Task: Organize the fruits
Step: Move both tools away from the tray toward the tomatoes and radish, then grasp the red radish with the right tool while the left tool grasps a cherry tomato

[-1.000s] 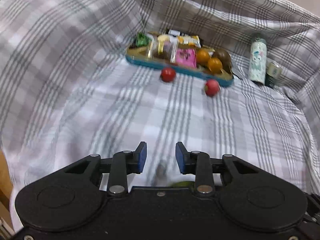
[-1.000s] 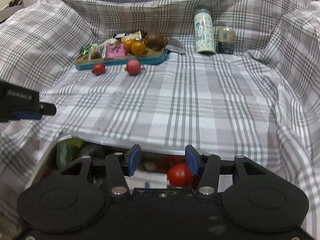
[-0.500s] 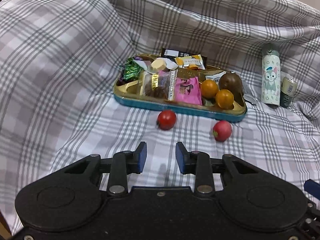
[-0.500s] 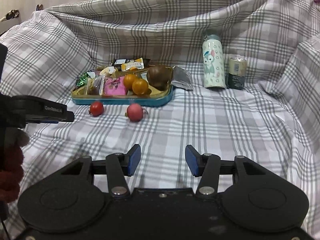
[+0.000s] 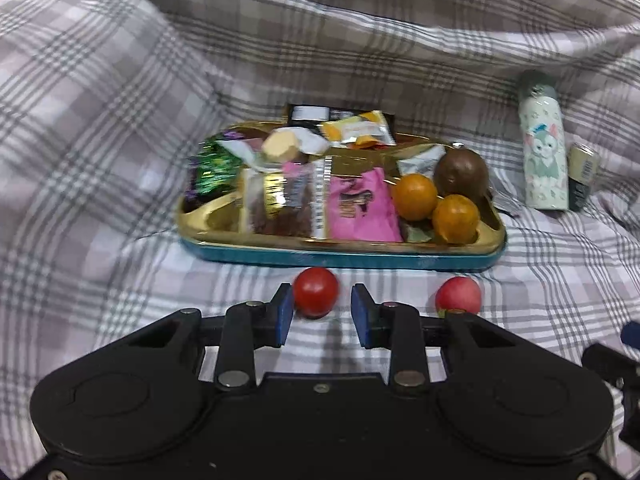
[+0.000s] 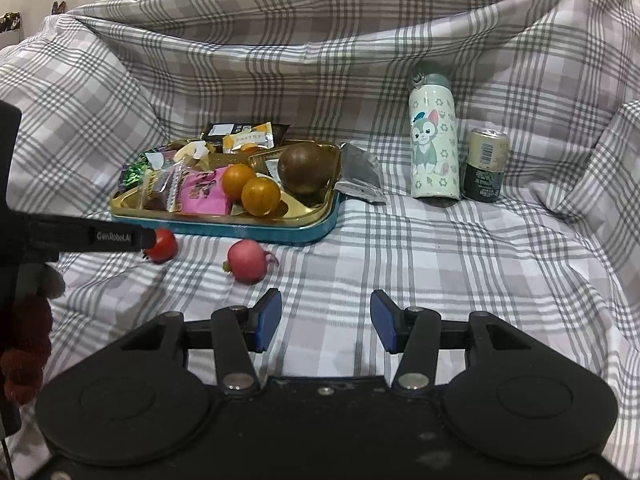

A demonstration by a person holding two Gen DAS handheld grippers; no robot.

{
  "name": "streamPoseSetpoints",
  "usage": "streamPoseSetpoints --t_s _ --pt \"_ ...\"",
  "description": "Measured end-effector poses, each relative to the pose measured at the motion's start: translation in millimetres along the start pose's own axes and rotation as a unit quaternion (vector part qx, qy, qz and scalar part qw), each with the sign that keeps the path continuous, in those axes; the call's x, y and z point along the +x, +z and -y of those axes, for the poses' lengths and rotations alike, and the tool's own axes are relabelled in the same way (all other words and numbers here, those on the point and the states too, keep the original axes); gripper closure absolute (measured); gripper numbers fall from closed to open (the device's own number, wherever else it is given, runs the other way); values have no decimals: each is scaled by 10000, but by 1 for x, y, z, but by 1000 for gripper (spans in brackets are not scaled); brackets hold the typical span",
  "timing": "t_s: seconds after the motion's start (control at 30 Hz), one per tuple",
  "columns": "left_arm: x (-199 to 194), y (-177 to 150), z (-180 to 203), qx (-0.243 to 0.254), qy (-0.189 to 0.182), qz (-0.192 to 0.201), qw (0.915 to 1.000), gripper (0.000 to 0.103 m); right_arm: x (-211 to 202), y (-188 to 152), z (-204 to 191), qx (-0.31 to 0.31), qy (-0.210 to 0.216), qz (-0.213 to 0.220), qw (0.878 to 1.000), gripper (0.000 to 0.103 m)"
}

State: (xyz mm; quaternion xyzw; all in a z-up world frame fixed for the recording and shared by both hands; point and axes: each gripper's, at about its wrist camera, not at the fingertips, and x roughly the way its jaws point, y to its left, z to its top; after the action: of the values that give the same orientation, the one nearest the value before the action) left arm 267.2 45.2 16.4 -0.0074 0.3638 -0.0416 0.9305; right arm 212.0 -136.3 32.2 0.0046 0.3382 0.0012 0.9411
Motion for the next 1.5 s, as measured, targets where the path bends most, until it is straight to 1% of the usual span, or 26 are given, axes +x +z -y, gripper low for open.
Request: streamPoseSetpoints --t_s 0.07,0.17,0.3,0.4,0.47,0.67,0.83,0.93,1.0,1.1,1.2,1.27,1.33,1.5 --pt "4 -1 3 142 -85 20 9999 61 4 0 1 -13 5 68 10000 51" --pt "9 -4 4 154 -89 59 9998 60 10 -1 5 98 59 103 9999 51" --pt "20 -7 -1 20 -27 16 10000 60 19 -6 15 358 230 -2 9991 51" --pt "26 -7 -2 35 90 3 10000 60 26 -11 19 447 218 -127 9987 51" --pt "28 -5 -2 55 178 54 9998 60 29 -14 18 432 199 -166 9987 51" --pt "34 -2 -2 -42 232 87 9997 59 30 -15 14 375 304 -141 9987 51" --pt "46 2 -8 -265 217 -103 9994 55 31 -17 7 266 371 -148 9988 51" --pt "55 1 -9 -240 320 -218 9990 55 32 -18 1 171 383 -166 9990 51" --pt "55 0 -7 -197 352 -227 9989 55 32 -17 -3 94 381 -148 9991 51" --pt "52 0 -5 -168 269 -227 9992 55 32 -12 -8 51 406 -142 9991 51" --pt "52 0 -5 -139 266 -273 9992 55 37 -2 -11 209 527 -252 9981 51" --pt "53 1 -8 -240 215 -288 9991 57 41 4 -13 328 624 -303 9971 51" --pt "53 3 -12 -377 156 -310 9987 61 45 11 -19 363 706 -297 9964 51" --pt "51 5 -22 -646 -12 -389 9972 61 56 18 -38 214 768 -290 9964 51"
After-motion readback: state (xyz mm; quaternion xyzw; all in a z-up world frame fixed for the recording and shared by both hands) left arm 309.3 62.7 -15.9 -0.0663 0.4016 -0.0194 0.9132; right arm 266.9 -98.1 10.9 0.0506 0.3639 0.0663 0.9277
